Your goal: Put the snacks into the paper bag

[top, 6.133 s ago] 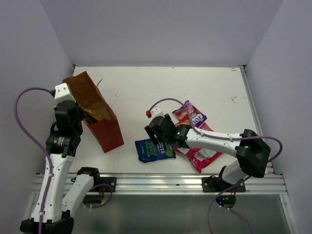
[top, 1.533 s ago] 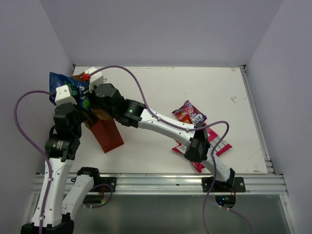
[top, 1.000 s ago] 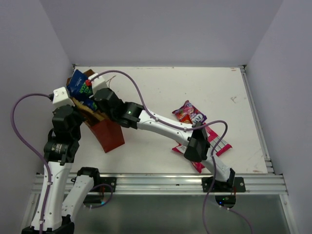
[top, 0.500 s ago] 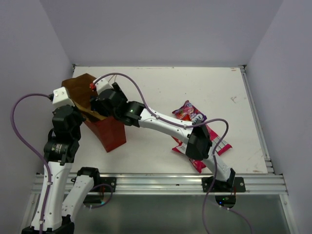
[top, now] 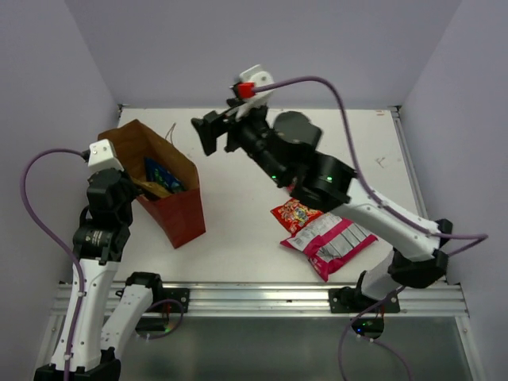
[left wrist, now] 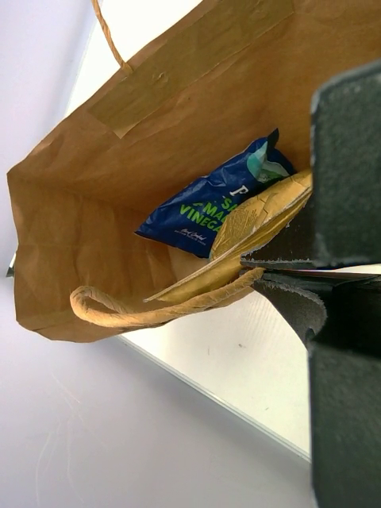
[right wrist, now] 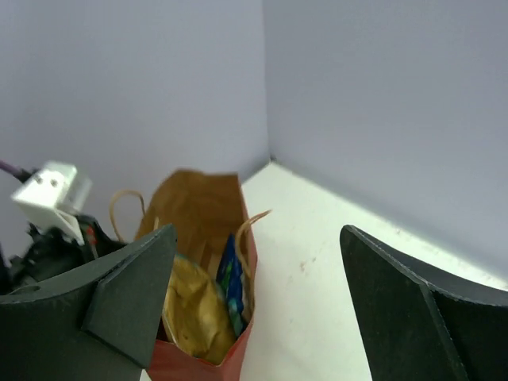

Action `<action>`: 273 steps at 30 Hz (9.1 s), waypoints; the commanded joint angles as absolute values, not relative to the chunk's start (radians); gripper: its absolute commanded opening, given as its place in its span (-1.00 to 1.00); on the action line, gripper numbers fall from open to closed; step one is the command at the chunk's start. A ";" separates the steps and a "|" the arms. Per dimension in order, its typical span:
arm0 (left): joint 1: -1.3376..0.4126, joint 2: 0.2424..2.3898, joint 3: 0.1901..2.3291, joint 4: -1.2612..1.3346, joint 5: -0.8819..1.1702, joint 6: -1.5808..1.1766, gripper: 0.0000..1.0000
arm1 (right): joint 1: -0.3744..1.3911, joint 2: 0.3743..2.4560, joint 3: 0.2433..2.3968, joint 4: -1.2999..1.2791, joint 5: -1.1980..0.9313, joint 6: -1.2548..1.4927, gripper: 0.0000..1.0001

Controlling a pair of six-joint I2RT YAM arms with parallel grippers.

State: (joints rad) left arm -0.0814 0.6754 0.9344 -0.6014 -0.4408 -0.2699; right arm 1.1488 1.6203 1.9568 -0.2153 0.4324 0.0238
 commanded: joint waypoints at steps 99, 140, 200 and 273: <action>-0.114 0.647 0.936 -0.561 -0.449 -0.262 -1.00 | 0.933 2.085 2.396 -0.313 -0.366 0.520 -1.00; -0.115 0.630 0.928 -0.560 -0.457 -0.261 -1.00 | 0.969 1.553 1.991 -0.230 -0.218 0.318 0.78; -0.120 0.637 0.933 -0.563 -0.443 -0.261 -1.00 | 0.738 1.632 1.147 -0.613 0.255 0.261 -1.00; -0.120 0.632 0.931 -0.569 -0.451 -0.259 -1.00 | 1.017 1.786 2.197 -0.360 0.009 0.227 0.98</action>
